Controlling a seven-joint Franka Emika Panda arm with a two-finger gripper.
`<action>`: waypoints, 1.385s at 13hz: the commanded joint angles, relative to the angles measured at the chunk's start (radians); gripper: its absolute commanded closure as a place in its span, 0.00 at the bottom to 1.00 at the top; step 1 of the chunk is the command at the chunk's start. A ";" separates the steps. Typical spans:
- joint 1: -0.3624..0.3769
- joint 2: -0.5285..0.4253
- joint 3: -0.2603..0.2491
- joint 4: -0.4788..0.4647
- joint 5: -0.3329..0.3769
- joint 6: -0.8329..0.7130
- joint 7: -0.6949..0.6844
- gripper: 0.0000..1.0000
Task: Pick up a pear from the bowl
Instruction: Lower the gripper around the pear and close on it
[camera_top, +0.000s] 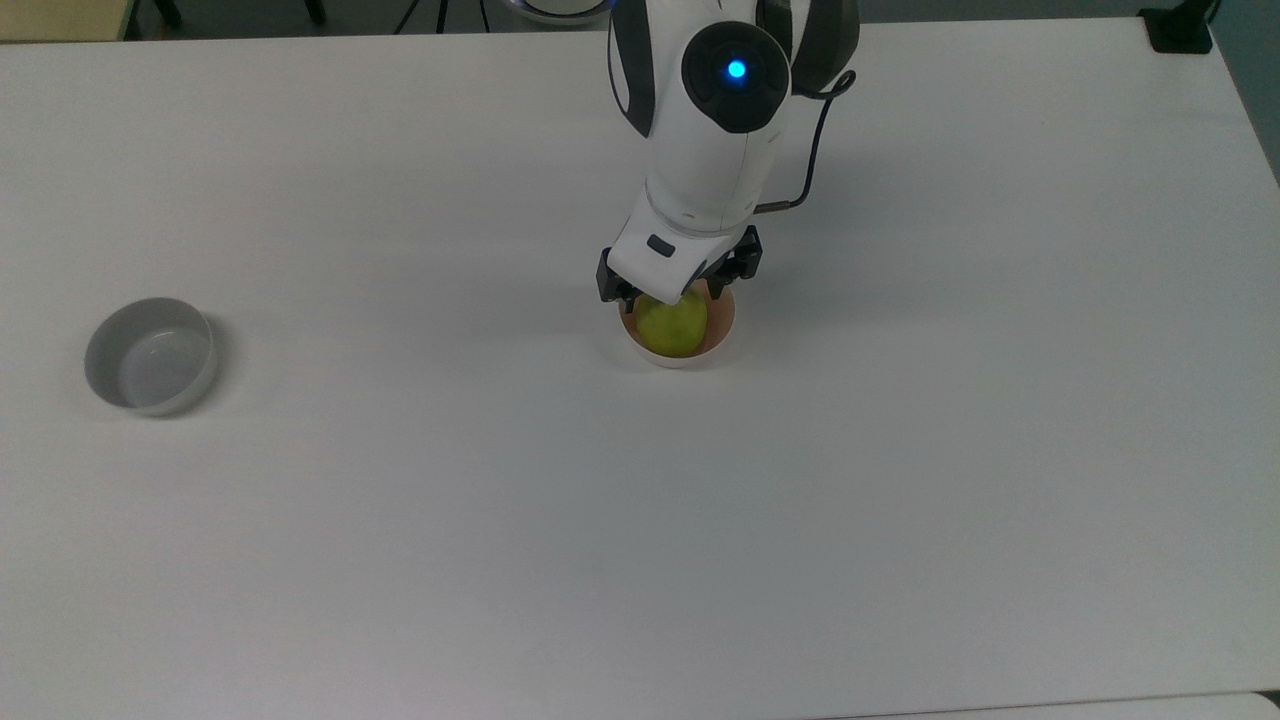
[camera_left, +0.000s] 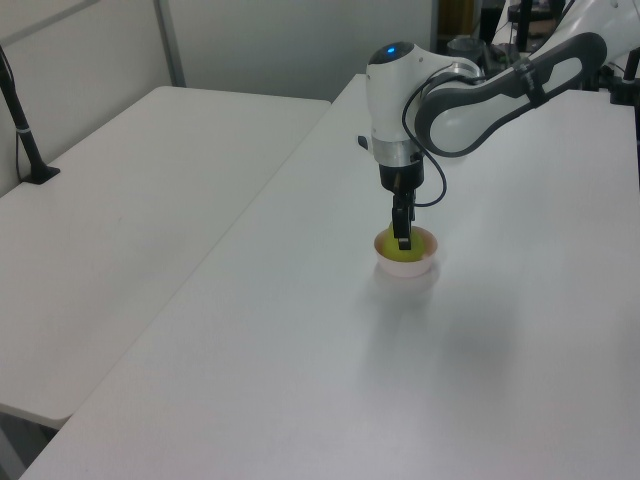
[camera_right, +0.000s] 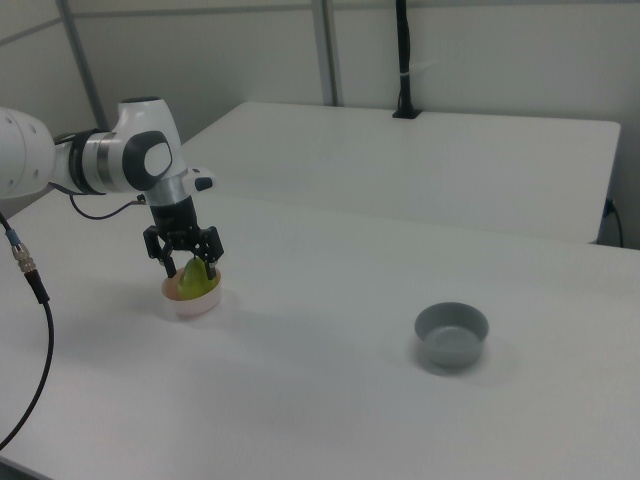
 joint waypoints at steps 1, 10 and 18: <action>0.011 0.003 -0.008 -0.021 0.001 0.057 0.018 0.08; 0.024 0.023 -0.008 -0.027 -0.007 0.070 0.013 0.18; 0.020 -0.003 -0.008 -0.024 -0.007 0.052 0.009 0.42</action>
